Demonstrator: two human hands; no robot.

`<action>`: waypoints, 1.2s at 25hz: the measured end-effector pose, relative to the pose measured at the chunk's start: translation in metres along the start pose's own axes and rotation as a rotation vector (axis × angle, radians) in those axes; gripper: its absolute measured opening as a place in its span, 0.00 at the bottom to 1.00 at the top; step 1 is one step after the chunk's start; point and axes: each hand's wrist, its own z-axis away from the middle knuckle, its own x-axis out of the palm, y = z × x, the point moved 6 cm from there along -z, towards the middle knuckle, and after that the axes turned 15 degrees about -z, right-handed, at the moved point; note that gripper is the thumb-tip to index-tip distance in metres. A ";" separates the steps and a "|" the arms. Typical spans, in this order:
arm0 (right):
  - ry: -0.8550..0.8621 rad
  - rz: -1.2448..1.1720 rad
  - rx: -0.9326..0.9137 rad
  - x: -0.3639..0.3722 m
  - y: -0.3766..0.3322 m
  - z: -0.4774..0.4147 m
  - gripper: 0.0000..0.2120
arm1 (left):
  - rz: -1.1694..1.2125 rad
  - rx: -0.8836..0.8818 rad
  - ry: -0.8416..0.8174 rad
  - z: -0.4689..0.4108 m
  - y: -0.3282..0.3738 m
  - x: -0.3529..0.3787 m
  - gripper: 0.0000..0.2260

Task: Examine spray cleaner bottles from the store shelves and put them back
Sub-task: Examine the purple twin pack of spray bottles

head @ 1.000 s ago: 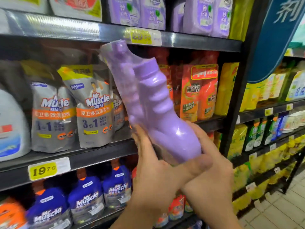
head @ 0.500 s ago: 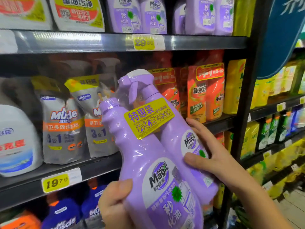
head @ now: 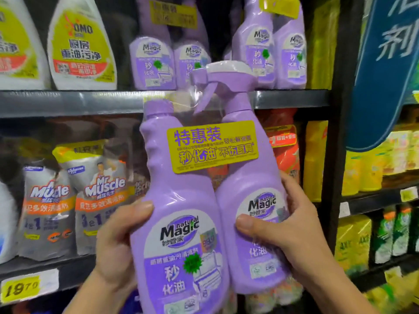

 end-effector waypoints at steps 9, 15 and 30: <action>0.015 -0.188 -0.206 -0.014 -0.065 -0.107 0.37 | -0.926 0.217 0.319 -0.052 0.031 0.040 0.33; 0.024 -0.180 -0.338 0.028 -0.104 -0.174 0.41 | -0.913 0.348 0.345 -0.114 0.093 0.047 0.30; -0.050 0.087 -0.380 0.075 -0.117 -0.252 0.40 | -0.934 0.236 0.322 -0.188 0.140 0.019 0.08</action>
